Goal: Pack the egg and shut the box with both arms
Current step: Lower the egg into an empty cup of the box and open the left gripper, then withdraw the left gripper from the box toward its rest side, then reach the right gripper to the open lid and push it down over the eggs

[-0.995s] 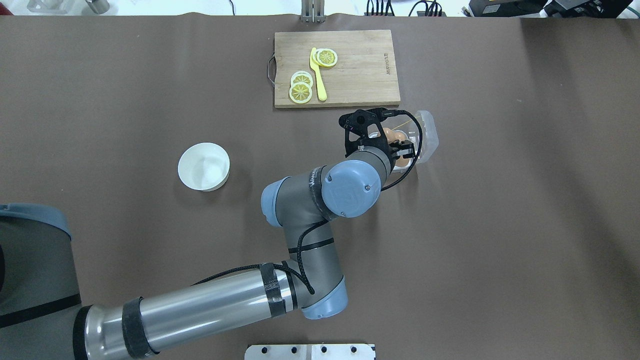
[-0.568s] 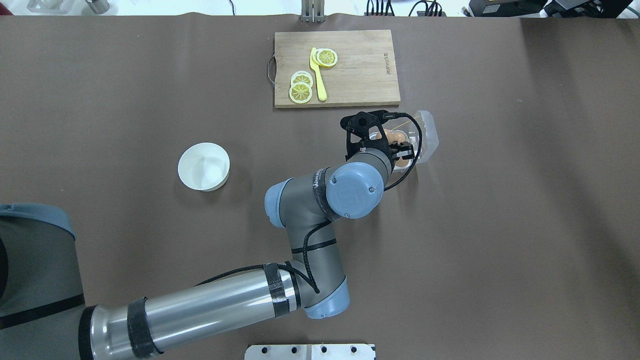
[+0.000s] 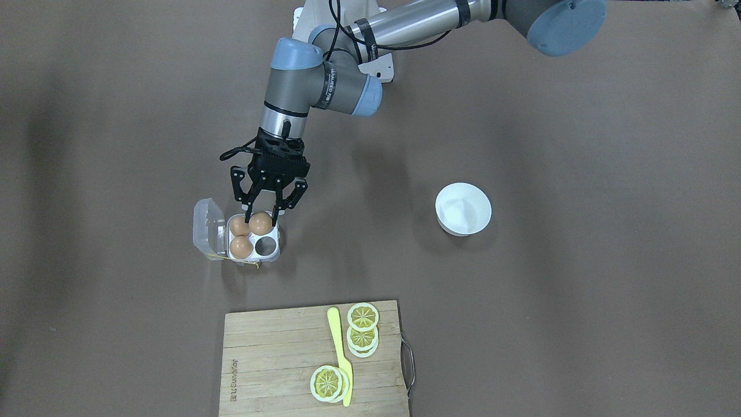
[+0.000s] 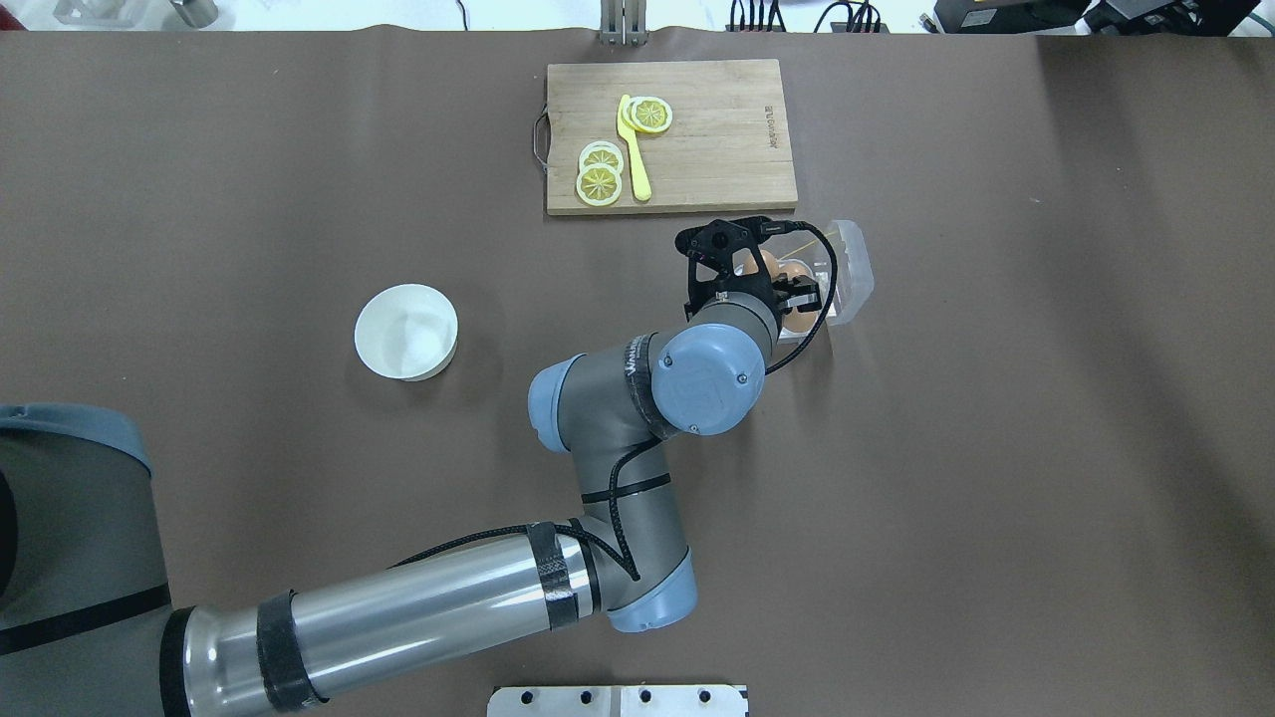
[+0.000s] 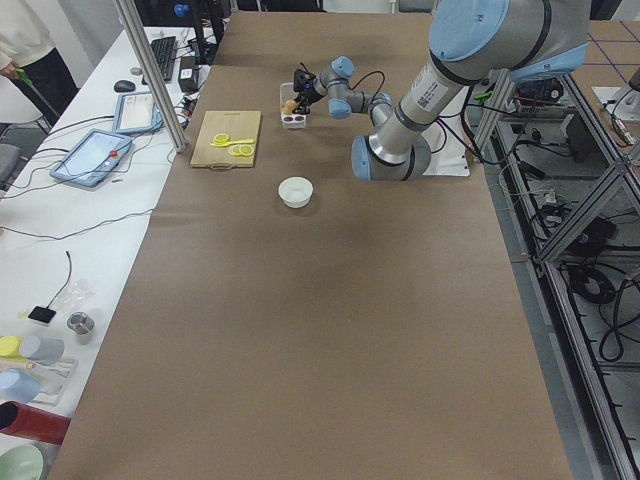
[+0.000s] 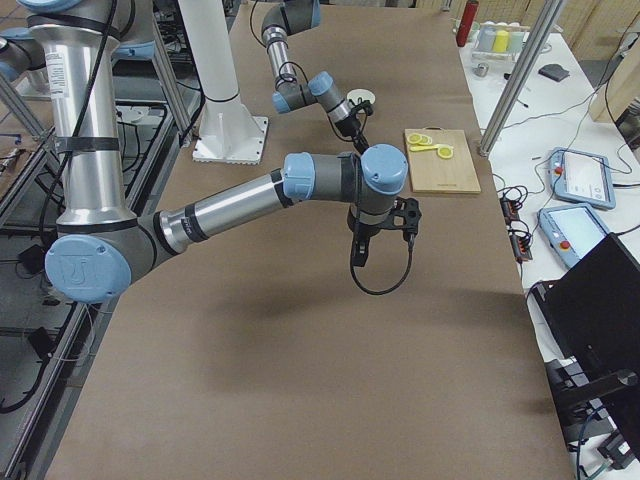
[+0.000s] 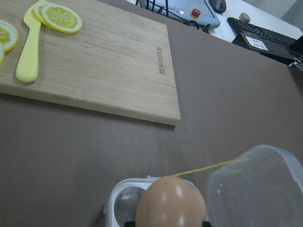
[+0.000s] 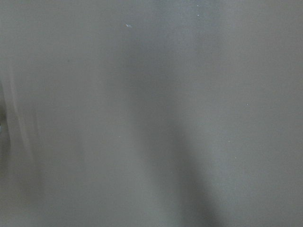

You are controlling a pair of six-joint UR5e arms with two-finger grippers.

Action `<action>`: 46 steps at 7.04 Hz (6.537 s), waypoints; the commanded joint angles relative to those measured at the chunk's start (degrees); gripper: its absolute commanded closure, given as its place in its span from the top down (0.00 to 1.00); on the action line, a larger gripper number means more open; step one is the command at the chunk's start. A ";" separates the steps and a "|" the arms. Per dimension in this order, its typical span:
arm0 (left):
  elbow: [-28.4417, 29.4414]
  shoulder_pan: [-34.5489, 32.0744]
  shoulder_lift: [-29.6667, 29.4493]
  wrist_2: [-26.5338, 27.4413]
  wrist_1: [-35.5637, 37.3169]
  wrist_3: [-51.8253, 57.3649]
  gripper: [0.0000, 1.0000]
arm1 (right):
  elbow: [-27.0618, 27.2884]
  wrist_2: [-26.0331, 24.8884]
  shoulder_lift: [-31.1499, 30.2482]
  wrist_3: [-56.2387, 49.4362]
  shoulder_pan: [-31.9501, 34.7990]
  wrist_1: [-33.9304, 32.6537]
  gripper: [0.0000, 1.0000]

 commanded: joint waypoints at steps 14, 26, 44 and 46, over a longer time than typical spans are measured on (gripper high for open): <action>2.21 0.64 -1.04 1.21 0.02 -0.18 0.92 | -0.35 0.81 0.18 0.79 -0.09 0.00 1.00; -31.12 -19.89 18.52 -32.75 22.18 8.14 0.98 | -1.58 0.11 3.43 3.67 -2.54 6.81 1.00; -45.87 -37.68 33.06 -48.89 34.56 27.33 0.98 | -23.38 -12.29 17.13 55.28 -33.22 62.67 0.00; -45.87 -37.68 32.98 -48.89 34.56 27.33 0.98 | -25.13 -10.88 18.71 55.28 -34.10 62.67 0.00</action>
